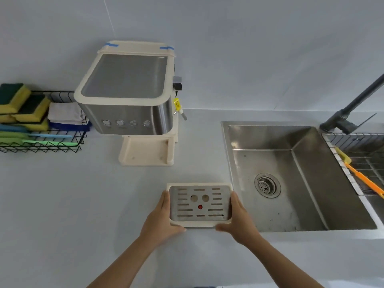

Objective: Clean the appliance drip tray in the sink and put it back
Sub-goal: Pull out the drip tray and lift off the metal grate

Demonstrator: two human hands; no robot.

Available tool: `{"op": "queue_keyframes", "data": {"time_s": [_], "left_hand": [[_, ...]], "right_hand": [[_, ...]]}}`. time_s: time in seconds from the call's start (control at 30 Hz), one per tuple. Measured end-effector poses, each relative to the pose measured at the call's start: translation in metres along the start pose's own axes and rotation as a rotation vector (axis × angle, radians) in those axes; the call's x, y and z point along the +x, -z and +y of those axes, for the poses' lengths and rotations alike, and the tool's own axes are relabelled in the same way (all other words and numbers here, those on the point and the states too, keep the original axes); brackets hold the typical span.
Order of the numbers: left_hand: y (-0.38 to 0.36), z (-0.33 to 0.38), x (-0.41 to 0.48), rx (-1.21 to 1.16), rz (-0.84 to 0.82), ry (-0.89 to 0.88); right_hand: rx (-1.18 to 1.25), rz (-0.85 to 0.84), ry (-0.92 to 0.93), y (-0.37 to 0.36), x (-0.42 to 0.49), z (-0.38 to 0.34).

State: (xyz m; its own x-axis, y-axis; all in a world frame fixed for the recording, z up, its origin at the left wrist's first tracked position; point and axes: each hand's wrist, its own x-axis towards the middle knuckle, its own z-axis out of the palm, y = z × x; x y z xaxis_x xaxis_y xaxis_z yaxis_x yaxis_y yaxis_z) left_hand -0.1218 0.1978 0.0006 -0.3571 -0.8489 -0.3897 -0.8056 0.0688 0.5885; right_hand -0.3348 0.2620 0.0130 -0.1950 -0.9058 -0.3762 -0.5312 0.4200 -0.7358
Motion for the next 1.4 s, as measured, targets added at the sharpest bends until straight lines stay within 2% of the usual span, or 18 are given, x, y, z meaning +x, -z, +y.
{"op": "queue_keyframes", "data": {"time_s": [0.27,0.43,0.57,0.63,0.8,1.0,1.27,1.4], "left_hand": [[-0.015,0.01,-0.013,0.022,0.007,0.075],[-0.013,0.011,-0.011,0.082,-0.042,0.103],[0.0,0.025,-0.007,0.244,0.035,-0.006],[0.007,0.034,-0.003,0.292,0.056,-0.082],[0.009,0.049,0.014,0.446,-0.101,-0.161],[0.006,0.047,0.023,0.461,-0.186,-0.173],[0.01,0.056,0.031,0.496,-0.267,-0.22],[0.015,0.059,0.034,0.547,-0.255,-0.259]], "right_hand": [[-0.025,-0.059,0.022,0.001,-0.004,0.016],[-0.058,-0.128,0.068,0.008,-0.003,0.015],[-0.285,-0.073,0.18,0.019,0.007,0.006],[-0.416,-0.111,0.216,0.023,0.013,-0.002],[-0.63,-0.257,0.281,0.022,0.028,-0.022],[-0.702,-0.377,0.265,0.017,0.038,-0.026],[-0.765,-0.428,0.274,0.015,0.045,-0.03],[-0.782,-0.422,0.295,0.02,0.047,-0.033]]}}
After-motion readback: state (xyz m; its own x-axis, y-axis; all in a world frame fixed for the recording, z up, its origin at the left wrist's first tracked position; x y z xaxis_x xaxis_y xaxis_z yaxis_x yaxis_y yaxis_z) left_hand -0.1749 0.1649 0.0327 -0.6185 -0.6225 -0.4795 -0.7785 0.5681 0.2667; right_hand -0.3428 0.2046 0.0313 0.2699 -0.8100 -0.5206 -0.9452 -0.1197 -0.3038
